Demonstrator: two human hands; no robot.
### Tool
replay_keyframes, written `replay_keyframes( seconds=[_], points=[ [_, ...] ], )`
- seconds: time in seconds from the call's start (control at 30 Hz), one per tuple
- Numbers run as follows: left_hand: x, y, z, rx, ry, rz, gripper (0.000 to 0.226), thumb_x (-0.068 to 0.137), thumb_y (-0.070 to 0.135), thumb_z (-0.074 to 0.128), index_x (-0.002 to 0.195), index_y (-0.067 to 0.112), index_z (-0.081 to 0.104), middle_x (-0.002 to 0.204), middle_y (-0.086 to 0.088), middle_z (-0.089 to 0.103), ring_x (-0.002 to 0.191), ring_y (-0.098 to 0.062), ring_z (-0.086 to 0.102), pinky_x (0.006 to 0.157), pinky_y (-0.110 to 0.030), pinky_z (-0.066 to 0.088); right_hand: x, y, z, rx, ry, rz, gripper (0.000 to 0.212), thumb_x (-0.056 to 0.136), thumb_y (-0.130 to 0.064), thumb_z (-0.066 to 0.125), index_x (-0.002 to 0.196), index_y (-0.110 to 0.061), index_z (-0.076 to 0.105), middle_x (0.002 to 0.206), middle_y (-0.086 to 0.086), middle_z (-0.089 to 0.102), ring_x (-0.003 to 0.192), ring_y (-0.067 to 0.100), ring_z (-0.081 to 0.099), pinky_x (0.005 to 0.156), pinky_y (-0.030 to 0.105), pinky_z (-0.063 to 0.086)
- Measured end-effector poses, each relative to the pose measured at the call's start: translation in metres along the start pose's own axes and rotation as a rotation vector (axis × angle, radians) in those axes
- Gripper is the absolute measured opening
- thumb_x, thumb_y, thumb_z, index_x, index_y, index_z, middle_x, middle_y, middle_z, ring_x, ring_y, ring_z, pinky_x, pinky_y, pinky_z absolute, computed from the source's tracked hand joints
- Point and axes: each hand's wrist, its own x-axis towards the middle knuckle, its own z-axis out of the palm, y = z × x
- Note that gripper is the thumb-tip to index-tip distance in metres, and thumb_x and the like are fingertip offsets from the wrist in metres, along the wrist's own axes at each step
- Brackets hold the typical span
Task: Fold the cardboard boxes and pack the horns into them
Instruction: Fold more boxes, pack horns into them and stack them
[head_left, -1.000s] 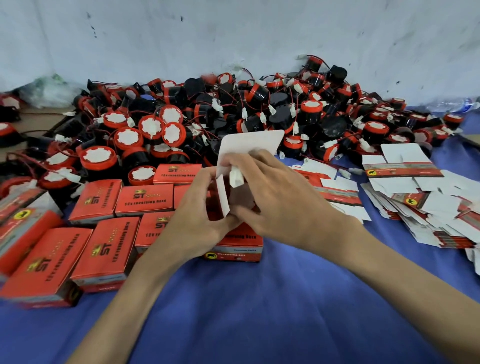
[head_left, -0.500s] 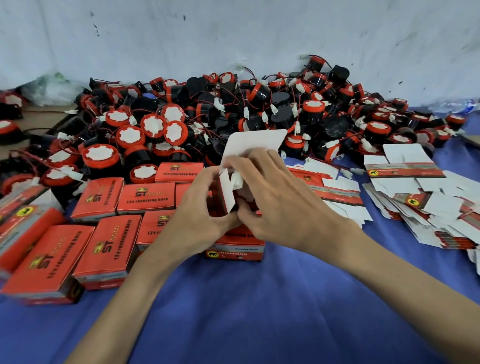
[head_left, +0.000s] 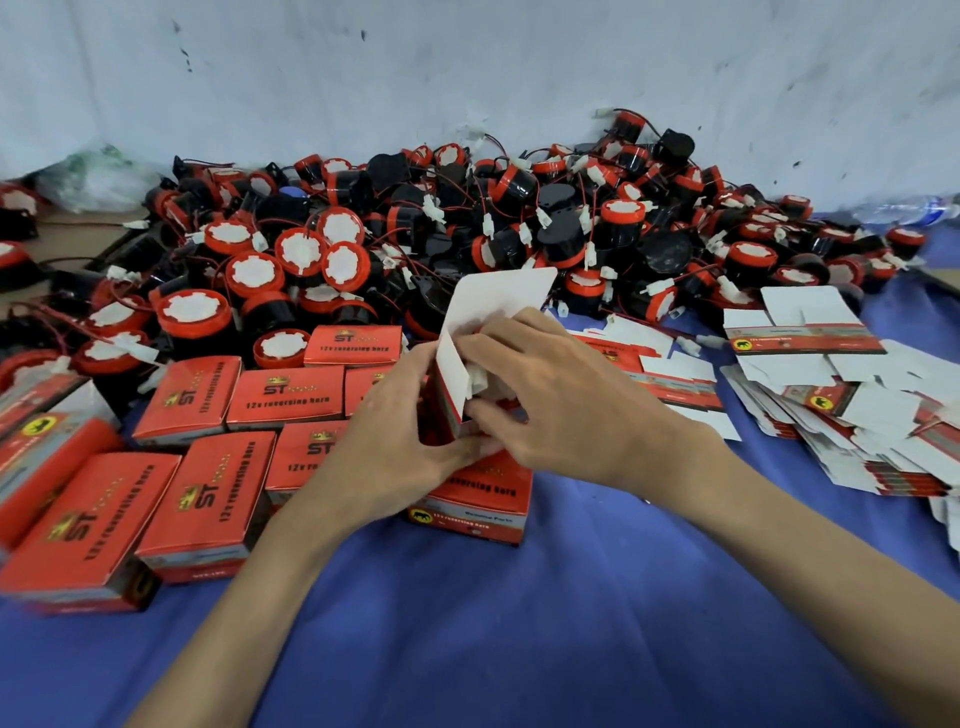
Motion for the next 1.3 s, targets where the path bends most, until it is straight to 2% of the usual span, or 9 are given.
replay_keyframes(
  seconds=[0.17, 0.27, 0.53, 0.7, 0.83, 0.93, 1.1, 1.2, 1.3],
  points=[
    [-0.001, 0.001, 0.0, -0.002, -0.011, -0.012, 0.065, 0.066, 0.042, 0.082, 0.119, 0.043, 0.043, 0.11, 0.019, 0.061, 0.102, 0.004, 0.058, 0.09, -0.028, 0.05, 0.001, 0.001, -0.004, 0.018, -0.042, 0.009, 0.045, 0.088, -0.022, 0.057, 0.13, -0.008, 0.051, 0.132, 0.007, 0.051, 0.118, 0.025, 0.045, 0.098, 0.04, 0.041],
    [-0.001, 0.002, 0.001, -0.006, -0.016, -0.018, 0.065, 0.062, 0.046, 0.075, 0.118, 0.047, 0.042, 0.11, 0.02, 0.061, 0.102, 0.005, 0.057, 0.089, -0.028, 0.051, 0.0, 0.0, -0.005, 0.044, -0.042, 0.021, 0.049, 0.086, -0.019, 0.056, 0.134, -0.009, 0.045, 0.136, 0.006, 0.047, 0.119, 0.022, 0.043, 0.098, 0.039, 0.04],
    [-0.003, 0.003, 0.0, -0.026, -0.038, -0.038, 0.065, 0.062, 0.047, 0.076, 0.119, 0.047, 0.045, 0.107, 0.021, 0.062, 0.101, 0.004, 0.059, 0.087, -0.033, 0.054, -0.001, -0.002, -0.008, 0.111, -0.067, 0.048, 0.054, 0.084, -0.02, 0.055, 0.135, -0.012, 0.039, 0.129, 0.002, 0.042, 0.11, 0.016, 0.044, 0.09, 0.028, 0.037],
    [-0.003, 0.004, 0.0, -0.046, -0.054, -0.035, 0.064, 0.058, 0.058, 0.07, 0.117, 0.046, 0.048, 0.103, 0.022, 0.064, 0.097, 0.002, 0.062, 0.084, -0.032, 0.055, -0.001, -0.001, -0.008, 0.094, -0.047, 0.04, 0.045, 0.086, -0.021, 0.056, 0.128, -0.009, 0.046, 0.112, 0.003, 0.034, 0.088, 0.011, 0.038, 0.077, 0.023, 0.035],
    [-0.003, 0.005, -0.001, -0.026, -0.051, -0.026, 0.058, 0.059, 0.056, 0.072, 0.11, 0.051, 0.046, 0.103, 0.031, 0.061, 0.094, 0.007, 0.061, 0.079, -0.015, 0.05, -0.001, -0.002, -0.006, 0.079, -0.057, 0.013, 0.046, 0.087, -0.021, 0.055, 0.129, -0.007, 0.048, 0.119, 0.007, 0.043, 0.099, 0.021, 0.046, 0.086, 0.038, 0.044],
    [-0.002, 0.003, -0.001, -0.014, -0.049, -0.034, 0.054, 0.062, 0.051, 0.074, 0.108, 0.048, 0.047, 0.102, 0.032, 0.061, 0.093, 0.007, 0.061, 0.078, -0.015, 0.05, -0.002, -0.001, -0.005, 0.097, -0.061, 0.01, 0.049, 0.086, -0.02, 0.055, 0.133, -0.009, 0.044, 0.113, -0.003, 0.047, 0.098, 0.013, 0.035, 0.091, 0.03, 0.037],
    [-0.002, 0.002, 0.0, -0.006, -0.033, -0.045, 0.054, 0.062, 0.05, 0.076, 0.109, 0.042, 0.051, 0.101, 0.029, 0.062, 0.092, 0.005, 0.061, 0.078, -0.022, 0.052, -0.001, 0.001, -0.007, 0.069, -0.096, -0.016, 0.037, 0.086, -0.02, 0.05, 0.119, -0.003, 0.053, 0.119, 0.004, 0.054, 0.106, 0.016, 0.039, 0.095, 0.027, 0.033],
    [-0.002, 0.001, 0.001, -0.004, -0.036, -0.051, 0.054, 0.062, 0.051, 0.077, 0.109, 0.043, 0.05, 0.097, 0.025, 0.064, 0.091, 0.004, 0.061, 0.078, -0.023, 0.051, -0.001, -0.001, -0.008, 0.033, -0.135, -0.045, 0.028, 0.085, -0.02, 0.042, 0.098, -0.004, 0.061, 0.12, 0.007, 0.055, 0.11, 0.024, 0.044, 0.094, 0.041, 0.04],
    [-0.003, 0.003, 0.001, 0.006, -0.036, -0.058, 0.058, 0.06, 0.054, 0.075, 0.112, 0.042, 0.051, 0.098, 0.022, 0.065, 0.093, 0.003, 0.061, 0.082, -0.03, 0.053, -0.002, 0.001, -0.011, 0.052, -0.167, -0.05, 0.03, 0.086, -0.021, 0.039, 0.094, -0.01, 0.066, 0.123, 0.004, 0.051, 0.114, 0.023, 0.041, 0.09, 0.048, 0.042]
  ],
)
